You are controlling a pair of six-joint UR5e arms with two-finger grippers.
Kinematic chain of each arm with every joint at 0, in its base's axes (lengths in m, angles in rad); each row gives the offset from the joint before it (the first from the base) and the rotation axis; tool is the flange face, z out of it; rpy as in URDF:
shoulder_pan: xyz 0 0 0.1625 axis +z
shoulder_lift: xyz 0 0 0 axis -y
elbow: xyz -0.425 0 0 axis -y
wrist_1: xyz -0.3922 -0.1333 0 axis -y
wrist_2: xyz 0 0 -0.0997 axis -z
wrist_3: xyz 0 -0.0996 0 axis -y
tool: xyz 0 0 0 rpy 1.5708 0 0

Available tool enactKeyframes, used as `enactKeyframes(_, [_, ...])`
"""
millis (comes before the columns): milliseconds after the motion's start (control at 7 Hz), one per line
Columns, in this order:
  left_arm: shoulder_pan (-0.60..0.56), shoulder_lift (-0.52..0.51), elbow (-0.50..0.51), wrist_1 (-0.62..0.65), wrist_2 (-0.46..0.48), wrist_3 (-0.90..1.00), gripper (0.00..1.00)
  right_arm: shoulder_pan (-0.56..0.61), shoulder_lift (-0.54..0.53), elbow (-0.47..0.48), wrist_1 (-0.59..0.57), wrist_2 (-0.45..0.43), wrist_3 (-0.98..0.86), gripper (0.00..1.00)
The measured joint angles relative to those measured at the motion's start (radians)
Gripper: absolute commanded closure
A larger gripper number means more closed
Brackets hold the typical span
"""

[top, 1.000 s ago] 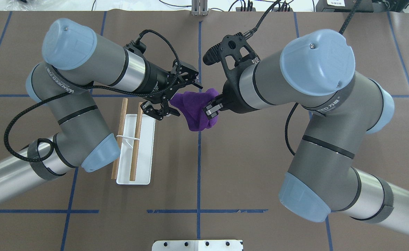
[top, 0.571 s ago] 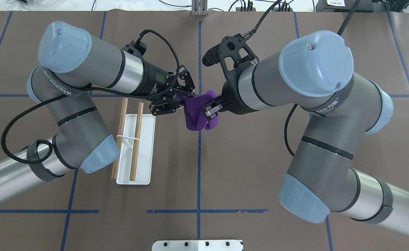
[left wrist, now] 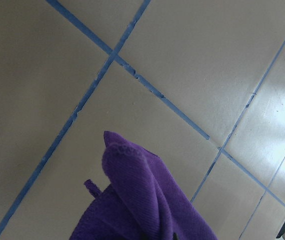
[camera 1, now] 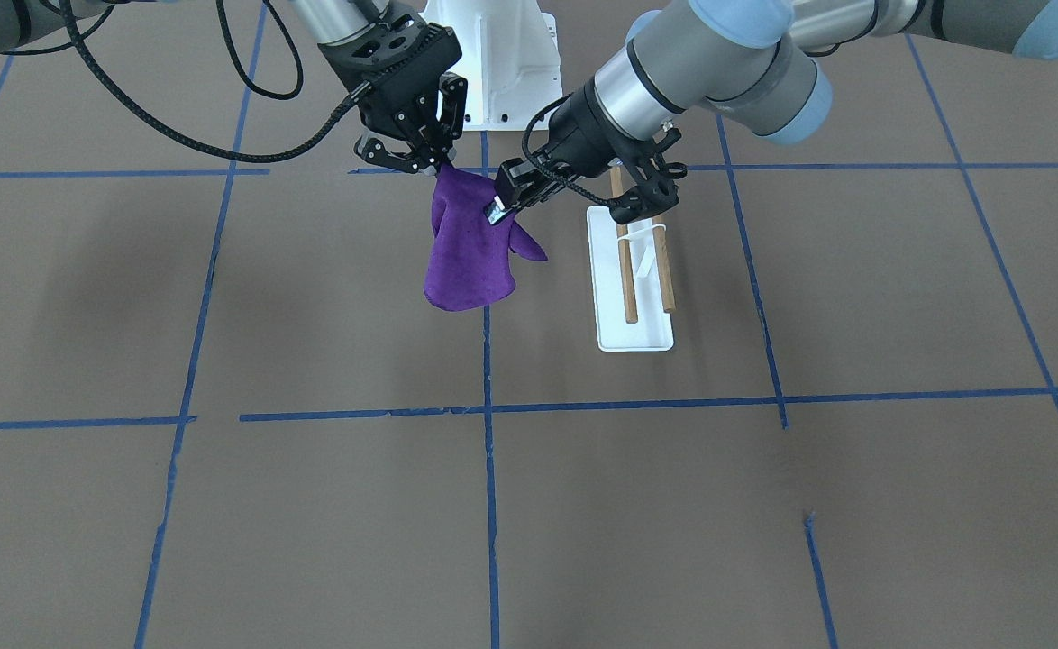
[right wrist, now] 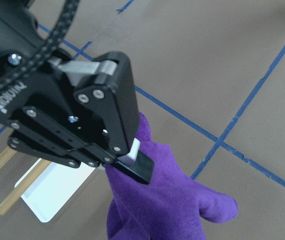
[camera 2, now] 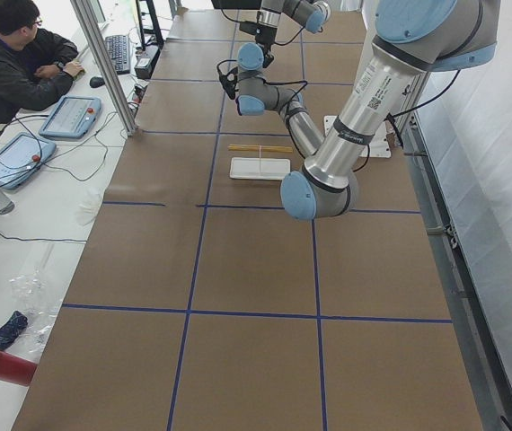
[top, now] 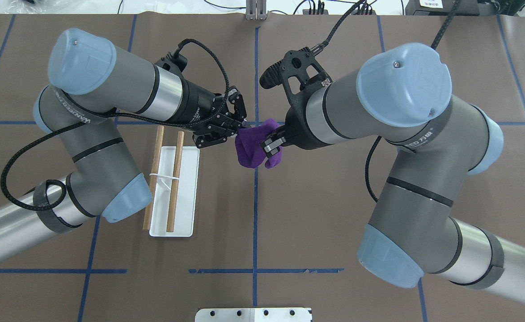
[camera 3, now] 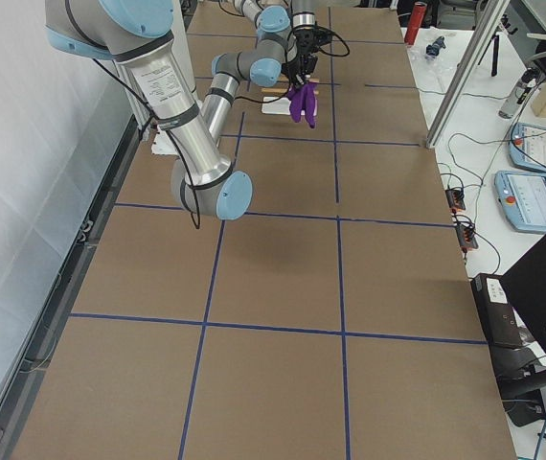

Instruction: Hang towel on rack

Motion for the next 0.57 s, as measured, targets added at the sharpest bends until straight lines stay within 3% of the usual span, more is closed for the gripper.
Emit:
enactKeyframes(143, [0.000, 0.001, 0.000, 0.000, 0.000, 0.001, 1.00, 0.000, 0.000, 0.000, -0.002, 0.003, 0.001, 0.37])
enactKeyframes(286, [0.000, 0.002, -0.001, 0.000, 0.000, 0.001, 1.00, 0.000, -0.001, 0.000, -0.005, 0.004, 0.004, 0.00])
enactKeyframes(571, [-0.002, 0.004, -0.001, 0.002, 0.000, 0.002, 1.00, 0.001, -0.005, 0.000, -0.032, 0.020, 0.053, 0.00])
